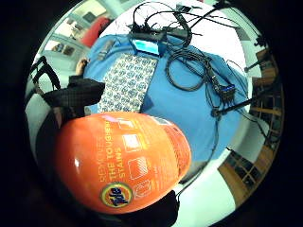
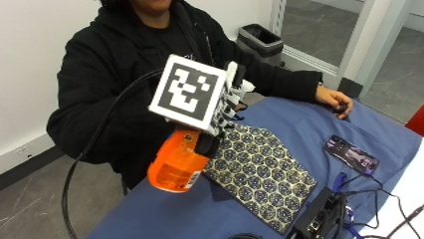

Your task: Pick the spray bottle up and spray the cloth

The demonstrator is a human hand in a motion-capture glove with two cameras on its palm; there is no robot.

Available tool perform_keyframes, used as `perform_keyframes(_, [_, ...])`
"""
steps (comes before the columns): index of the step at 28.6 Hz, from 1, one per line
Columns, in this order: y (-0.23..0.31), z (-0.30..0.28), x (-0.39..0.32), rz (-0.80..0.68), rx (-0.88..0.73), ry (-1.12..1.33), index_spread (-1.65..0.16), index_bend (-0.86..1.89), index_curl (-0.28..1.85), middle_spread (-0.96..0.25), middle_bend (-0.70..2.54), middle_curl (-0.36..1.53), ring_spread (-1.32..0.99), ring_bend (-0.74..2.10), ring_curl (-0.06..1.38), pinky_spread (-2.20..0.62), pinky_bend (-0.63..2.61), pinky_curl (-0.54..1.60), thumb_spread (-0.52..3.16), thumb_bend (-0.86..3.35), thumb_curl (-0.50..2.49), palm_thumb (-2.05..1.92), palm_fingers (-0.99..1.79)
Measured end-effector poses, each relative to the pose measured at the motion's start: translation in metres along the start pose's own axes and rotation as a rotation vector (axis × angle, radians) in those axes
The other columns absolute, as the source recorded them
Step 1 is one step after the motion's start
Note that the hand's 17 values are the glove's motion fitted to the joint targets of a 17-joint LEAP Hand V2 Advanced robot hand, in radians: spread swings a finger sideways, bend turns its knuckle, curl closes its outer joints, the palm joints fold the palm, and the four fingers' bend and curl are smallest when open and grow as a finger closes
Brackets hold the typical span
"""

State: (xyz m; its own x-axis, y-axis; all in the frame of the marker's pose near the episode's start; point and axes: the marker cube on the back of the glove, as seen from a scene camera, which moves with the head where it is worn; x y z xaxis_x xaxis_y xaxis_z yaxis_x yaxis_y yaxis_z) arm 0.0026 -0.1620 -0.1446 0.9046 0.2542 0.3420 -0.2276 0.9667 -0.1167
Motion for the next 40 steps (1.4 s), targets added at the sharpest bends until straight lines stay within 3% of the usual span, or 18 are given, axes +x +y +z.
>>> perform_keyframes(8, [-0.010, 0.044, -0.014, 0.128, -0.265, 0.324, -0.25, 0.32, 0.56, -0.16, 0.71, 0.57, -0.21, 0.68, 0.49, -0.28, 0.47, 0.41, 0.74, -0.02, 0.64, 0.96, 1.37])
perform_keyframes(13, [-0.016, 0.074, -0.005, 0.206, -0.344, 0.451, -0.25, 0.31, 0.57, -0.16, 0.71, 0.57, -0.21, 0.68, 0.49, -0.28, 0.48, 0.41, 0.74, -0.02, 0.65, 0.96, 1.36])
perform_keyframes(19, [-0.044, 0.106, 0.002, 0.287, -0.389, 0.508, -0.25, 0.31, 0.57, -0.16, 0.71, 0.57, -0.21, 0.68, 0.48, -0.27, 0.47, 0.41, 0.75, -0.02, 0.66, 0.96, 1.36])
perform_keyframes(24, [-0.027, 0.131, 0.025, 0.310, -0.524, 0.579, -0.25, 0.31, 0.58, -0.15, 0.71, 0.57, -0.21, 0.67, 0.48, -0.26, 0.47, 0.41, 0.76, -0.02, 0.66, 0.96, 1.36])
perform_keyframes(40, [-0.033, 0.173, 0.061, 0.376, -0.673, 0.607, -0.24, 0.31, 0.60, -0.15, 0.70, 0.57, -0.21, 0.66, 0.48, -0.25, 0.46, 0.41, 0.80, -0.02, 0.68, 0.96, 1.35])
